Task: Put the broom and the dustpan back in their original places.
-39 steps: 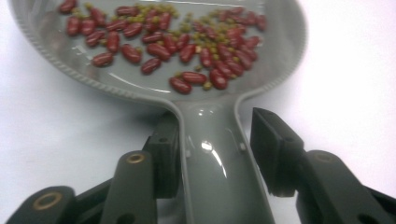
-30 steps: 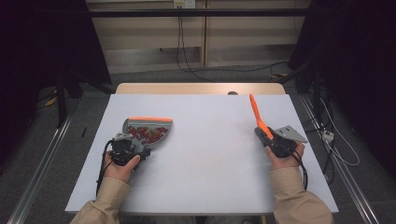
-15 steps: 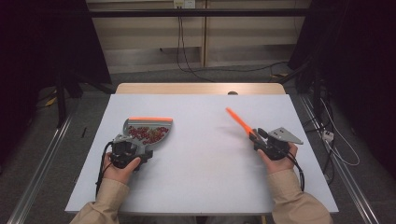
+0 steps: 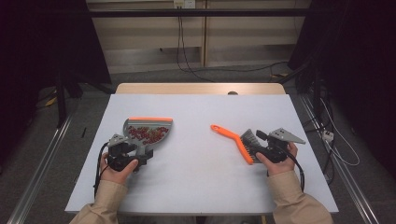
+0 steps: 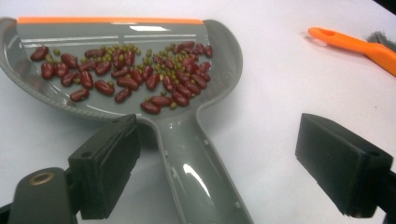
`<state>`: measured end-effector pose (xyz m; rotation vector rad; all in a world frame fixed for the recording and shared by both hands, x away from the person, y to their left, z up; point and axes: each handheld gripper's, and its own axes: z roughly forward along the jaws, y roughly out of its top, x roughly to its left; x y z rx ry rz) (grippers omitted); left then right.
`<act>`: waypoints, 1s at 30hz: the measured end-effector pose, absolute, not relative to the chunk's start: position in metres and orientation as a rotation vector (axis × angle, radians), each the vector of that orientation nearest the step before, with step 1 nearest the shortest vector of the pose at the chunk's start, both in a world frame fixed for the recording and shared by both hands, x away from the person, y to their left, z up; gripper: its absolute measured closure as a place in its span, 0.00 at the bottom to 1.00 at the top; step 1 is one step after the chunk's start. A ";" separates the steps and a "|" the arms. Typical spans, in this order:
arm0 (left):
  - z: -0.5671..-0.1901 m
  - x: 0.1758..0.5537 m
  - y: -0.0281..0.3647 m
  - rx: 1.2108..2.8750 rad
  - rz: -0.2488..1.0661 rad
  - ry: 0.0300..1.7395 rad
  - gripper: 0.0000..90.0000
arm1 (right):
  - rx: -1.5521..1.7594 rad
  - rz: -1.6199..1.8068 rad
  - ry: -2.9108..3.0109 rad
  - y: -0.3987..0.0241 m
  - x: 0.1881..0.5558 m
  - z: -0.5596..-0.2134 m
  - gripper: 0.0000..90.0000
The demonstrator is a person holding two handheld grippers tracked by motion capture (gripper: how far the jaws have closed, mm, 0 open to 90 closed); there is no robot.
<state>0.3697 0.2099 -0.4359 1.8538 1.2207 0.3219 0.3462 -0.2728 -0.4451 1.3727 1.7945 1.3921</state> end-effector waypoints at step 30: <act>-0.429 0.351 0.217 1.862 0.305 1.019 0.08 | 1.309 1.446 1.881 -0.268 0.329 -0.440 0.22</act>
